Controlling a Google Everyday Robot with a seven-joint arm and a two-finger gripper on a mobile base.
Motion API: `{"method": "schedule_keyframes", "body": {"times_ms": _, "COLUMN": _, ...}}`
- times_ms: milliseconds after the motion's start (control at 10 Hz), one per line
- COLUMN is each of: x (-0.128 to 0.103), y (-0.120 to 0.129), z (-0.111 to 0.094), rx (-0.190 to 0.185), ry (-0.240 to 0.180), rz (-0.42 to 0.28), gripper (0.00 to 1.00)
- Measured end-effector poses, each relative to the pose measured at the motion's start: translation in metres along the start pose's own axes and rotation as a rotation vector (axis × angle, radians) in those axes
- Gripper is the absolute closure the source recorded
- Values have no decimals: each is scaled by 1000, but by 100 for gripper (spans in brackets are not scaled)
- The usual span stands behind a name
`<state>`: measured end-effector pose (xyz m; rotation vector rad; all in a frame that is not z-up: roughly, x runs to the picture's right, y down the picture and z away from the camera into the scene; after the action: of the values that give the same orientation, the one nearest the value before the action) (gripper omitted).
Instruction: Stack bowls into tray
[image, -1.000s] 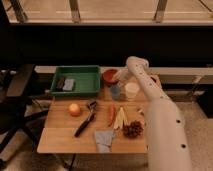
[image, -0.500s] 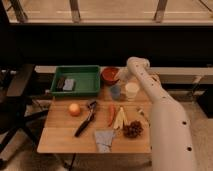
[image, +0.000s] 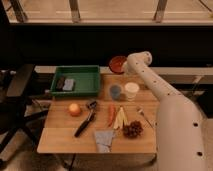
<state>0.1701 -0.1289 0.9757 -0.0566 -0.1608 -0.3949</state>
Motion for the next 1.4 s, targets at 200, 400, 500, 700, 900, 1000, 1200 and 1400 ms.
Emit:
{"method": "schedule_keyframes", "body": {"times_ms": 200, "x": 4, "y": -16, "z": -17, "rx": 30, "ry": 19, "rz": -13, "gripper": 100}}
{"method": "schedule_keyframes", "body": {"times_ms": 400, "x": -10, "y": -40, "z": -32, "rx": 77, "ry": -3, "rz": -53, "gripper": 100}}
{"method": "schedule_keyframes", "body": {"times_ms": 500, "x": -20, "y": -51, "z": -37, "rx": 94, "ry": -27, "rz": -63, "gripper": 100}}
{"method": "schedule_keyframes", "body": {"times_ms": 700, "x": -46, "y": -75, "z": -48, "rx": 109, "ry": -123, "rz": -81, "gripper": 100}}
{"method": "schedule_keyframes", "body": {"times_ms": 900, "x": -78, "y": -98, "z": -64, "rx": 98, "ry": -271, "rz": -60, "gripper": 100}}
{"method": "schedule_keyframes", "body": {"times_ms": 1000, "x": -97, "y": -110, "z": -76, "rx": 90, "ry": -377, "rz": -40, "gripper": 100}}
{"method": "schedule_keyframes", "body": {"times_ms": 1200, "x": -123, "y": -126, "z": -97, "rx": 99, "ry": -517, "rz": -37, "gripper": 100}}
{"method": "schedule_keyframes", "body": {"times_ms": 1400, "x": -129, "y": -129, "z": -105, "rx": 105, "ry": -559, "rz": -36, "gripper": 100}}
